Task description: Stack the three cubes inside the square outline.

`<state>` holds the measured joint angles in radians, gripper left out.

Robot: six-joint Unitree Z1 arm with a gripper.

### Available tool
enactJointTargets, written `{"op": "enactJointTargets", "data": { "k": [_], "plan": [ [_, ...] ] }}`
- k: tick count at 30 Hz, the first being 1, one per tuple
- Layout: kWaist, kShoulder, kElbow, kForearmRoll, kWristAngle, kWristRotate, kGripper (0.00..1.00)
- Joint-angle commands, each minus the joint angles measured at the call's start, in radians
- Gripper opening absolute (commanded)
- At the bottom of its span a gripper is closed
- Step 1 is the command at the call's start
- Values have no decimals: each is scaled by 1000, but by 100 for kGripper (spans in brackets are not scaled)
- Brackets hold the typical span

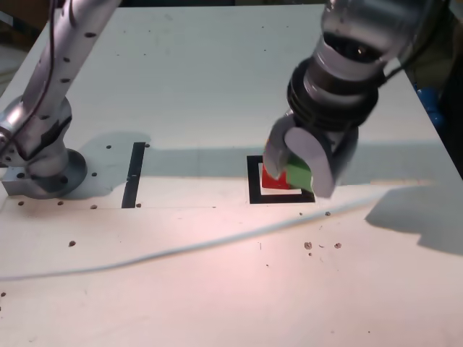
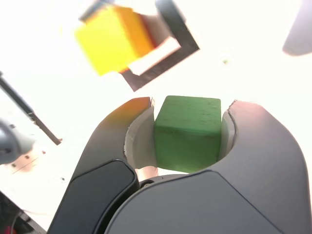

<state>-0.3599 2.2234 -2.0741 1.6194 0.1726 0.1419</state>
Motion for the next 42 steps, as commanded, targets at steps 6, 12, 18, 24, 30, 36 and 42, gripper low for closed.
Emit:
{"op": "enactJointTargets", "data": {
  "k": [6,12,18,24,30,36,42],
  "plan": [
    [89,-99,78,12,4,-41,30],
    [150,-140,113,11,-22,-63,30],
    [187,-134,125,7,-59,-64,30],
    [215,-124,136,2,-82,-60,30],
    [234,-108,142,-4,-95,-49,31],
    [242,-94,145,-10,-97,-44,33],
    [242,-89,153,-17,-95,-34,90]
  ]
}}
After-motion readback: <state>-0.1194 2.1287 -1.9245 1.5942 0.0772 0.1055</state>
